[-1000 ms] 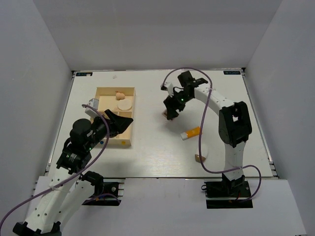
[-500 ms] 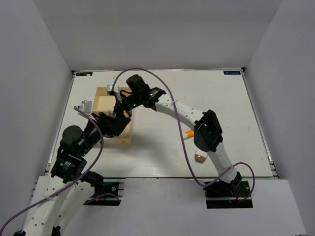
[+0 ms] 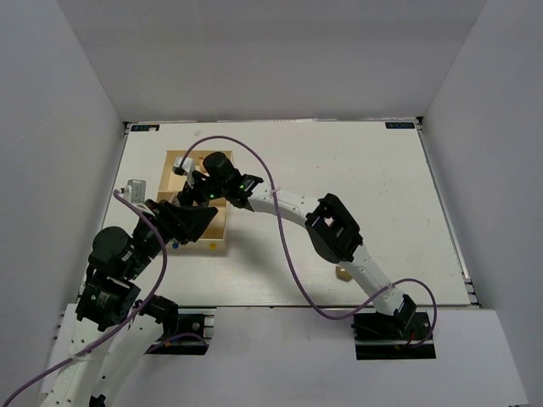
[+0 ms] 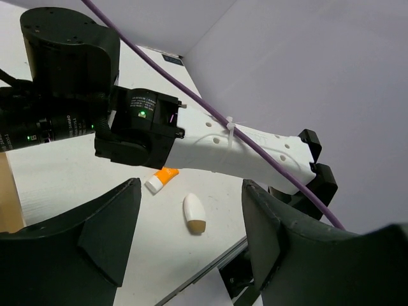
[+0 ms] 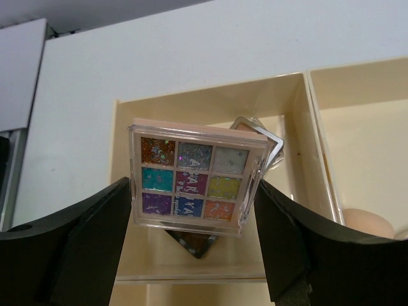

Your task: Organize the makeup

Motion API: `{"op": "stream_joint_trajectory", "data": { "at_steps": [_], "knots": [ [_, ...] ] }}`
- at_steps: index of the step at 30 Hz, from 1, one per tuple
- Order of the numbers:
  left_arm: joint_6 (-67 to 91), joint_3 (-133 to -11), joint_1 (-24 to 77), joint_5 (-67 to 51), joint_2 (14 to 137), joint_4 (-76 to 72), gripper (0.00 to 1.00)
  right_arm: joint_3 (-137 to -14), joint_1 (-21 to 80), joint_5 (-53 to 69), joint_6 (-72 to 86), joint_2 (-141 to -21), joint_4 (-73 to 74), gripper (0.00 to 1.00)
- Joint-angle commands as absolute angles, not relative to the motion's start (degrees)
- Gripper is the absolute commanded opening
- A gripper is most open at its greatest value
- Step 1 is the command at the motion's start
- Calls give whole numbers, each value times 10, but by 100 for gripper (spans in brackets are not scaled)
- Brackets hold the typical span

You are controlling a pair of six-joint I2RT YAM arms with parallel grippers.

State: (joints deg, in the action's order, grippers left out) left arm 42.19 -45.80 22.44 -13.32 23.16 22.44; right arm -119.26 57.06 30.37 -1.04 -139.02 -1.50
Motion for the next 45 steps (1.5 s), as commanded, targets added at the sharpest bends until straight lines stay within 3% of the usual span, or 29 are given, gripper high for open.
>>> {"op": "stream_joint_trajectory", "data": {
  "at_steps": [1,10,15,26,27,30,31,34,40,44,45],
  "knots": [
    [422,-476,221,-134,236,243,74,-1183,572,271,-61,-1369,-51,60],
    [424,-490,221,-168,287,222,75,-1134,562,295,-79,-1304,-61,73],
    [424,-492,221,-187,307,207,75,-1099,553,297,-80,-1269,-60,89],
    [425,-493,221,-201,330,185,75,-1074,540,296,-88,-1247,-56,88],
    [425,-495,221,-204,334,185,74,-1072,534,281,-91,-1239,-52,85],
    [418,-501,221,-220,373,183,70,-1053,509,246,-97,-1211,-28,64],
    [417,-502,227,-234,385,182,68,-1029,491,239,-95,-1202,-12,42],
    [411,-497,234,-266,438,163,58,-961,434,215,-92,-1153,33,0],
    [371,-524,270,-291,564,131,37,-854,290,214,-132,-1035,145,0],
    [311,-574,349,-263,680,132,35,-774,206,254,-176,-956,231,0],
    [300,-590,367,-252,706,135,35,-760,186,263,-185,-941,264,4]
  ]
}}
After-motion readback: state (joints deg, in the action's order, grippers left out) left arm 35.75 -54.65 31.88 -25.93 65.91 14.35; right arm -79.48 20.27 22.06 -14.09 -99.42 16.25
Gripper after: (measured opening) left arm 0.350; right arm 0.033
